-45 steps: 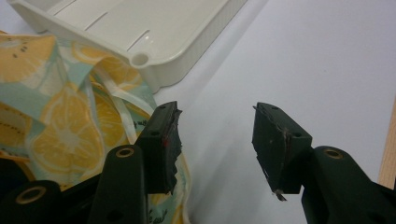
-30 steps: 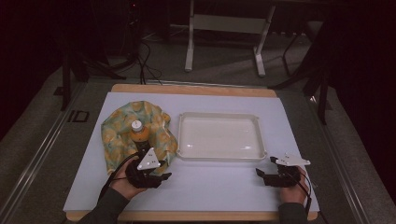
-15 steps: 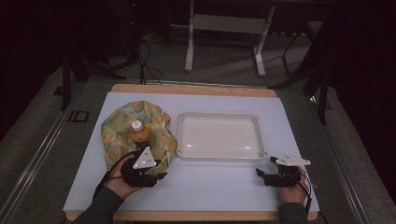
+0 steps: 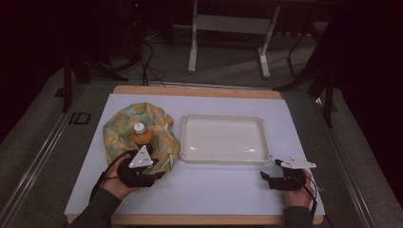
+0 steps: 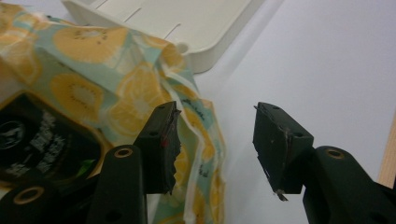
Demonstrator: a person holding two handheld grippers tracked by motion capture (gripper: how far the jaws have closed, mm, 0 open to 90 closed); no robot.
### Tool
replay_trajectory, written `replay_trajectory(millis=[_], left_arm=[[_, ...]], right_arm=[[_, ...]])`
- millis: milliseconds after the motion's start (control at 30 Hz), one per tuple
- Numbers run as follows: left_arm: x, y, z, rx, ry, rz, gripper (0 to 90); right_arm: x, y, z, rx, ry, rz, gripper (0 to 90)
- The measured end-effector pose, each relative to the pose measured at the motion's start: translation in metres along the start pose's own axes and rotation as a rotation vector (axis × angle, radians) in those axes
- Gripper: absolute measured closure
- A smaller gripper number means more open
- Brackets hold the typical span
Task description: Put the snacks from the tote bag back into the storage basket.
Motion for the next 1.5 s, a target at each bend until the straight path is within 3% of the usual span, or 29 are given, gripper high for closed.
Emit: replay_trajectory(millis=[1500], left_arm=[[0.002,-0.035,0.034,-0.071,-0.034,0.013,47.9]], right_arm=[[0.000,-0.001,-0.001,-0.003,-0.011,0.014,17.5]])
Point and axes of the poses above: each handheld gripper's, and its own axes: z roughly backward along the jaws, x roughly out of its underside, y roughly to its right, the point moved 8 cm from there along -z, roughly forward along the jaws
